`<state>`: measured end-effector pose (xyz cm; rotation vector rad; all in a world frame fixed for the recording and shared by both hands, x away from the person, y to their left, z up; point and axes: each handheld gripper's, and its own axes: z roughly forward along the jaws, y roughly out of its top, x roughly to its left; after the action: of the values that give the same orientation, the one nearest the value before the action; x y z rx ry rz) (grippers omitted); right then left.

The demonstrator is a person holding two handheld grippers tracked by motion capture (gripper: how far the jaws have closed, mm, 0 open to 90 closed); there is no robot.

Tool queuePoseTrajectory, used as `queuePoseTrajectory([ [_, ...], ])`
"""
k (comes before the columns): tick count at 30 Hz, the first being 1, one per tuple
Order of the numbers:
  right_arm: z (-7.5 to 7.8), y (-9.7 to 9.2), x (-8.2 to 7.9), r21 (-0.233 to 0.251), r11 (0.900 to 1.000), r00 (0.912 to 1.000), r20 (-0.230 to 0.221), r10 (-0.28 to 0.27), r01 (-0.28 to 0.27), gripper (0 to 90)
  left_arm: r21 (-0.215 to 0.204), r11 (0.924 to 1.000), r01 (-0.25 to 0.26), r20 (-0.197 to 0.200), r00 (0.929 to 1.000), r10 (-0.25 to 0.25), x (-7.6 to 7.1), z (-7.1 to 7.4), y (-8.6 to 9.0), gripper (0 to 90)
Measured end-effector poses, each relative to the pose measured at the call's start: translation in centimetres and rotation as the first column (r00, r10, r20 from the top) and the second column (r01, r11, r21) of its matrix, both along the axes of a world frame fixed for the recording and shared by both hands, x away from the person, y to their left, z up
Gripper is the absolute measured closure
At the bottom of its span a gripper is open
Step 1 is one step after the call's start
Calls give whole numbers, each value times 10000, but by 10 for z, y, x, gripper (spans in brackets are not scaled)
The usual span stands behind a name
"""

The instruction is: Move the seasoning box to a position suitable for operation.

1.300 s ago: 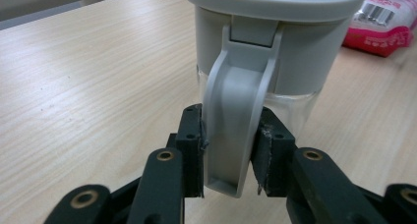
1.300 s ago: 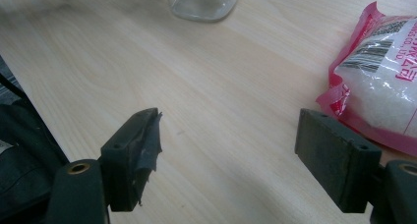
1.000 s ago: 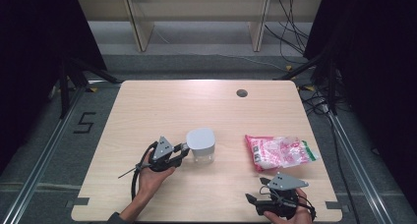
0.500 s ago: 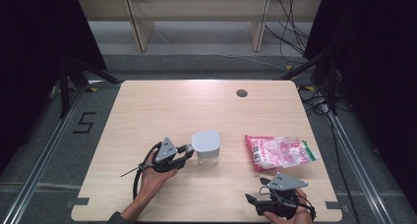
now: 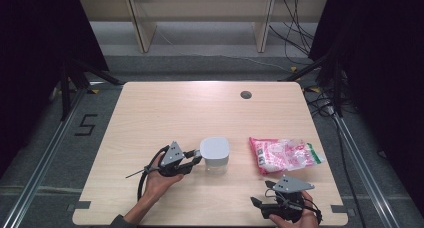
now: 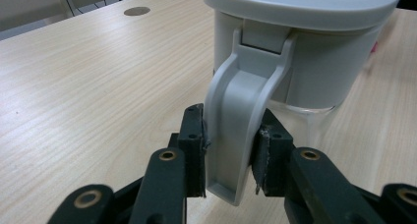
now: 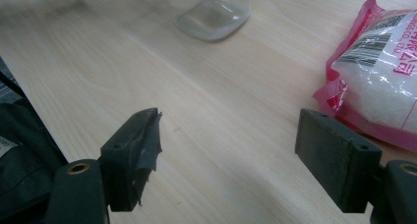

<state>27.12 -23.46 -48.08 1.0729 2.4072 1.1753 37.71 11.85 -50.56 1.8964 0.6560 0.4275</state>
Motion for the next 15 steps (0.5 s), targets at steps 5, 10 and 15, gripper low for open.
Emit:
queuePoseTrajectory([
  [5,1,0,-1,21,10000,10000,24,9,-9,261,-26,10000,85,-39,10000,-85,0,0,-2,692],
  [10,2,0,-1,42,10000,10000,45,-7,7,261,-58,9998,186,-89,9998,-186,-2,0,-4,691],
  [15,1,0,0,133,9997,9998,51,193,-194,261,-135,9996,252,-173,9995,-254,-1,0,-4,685],
])
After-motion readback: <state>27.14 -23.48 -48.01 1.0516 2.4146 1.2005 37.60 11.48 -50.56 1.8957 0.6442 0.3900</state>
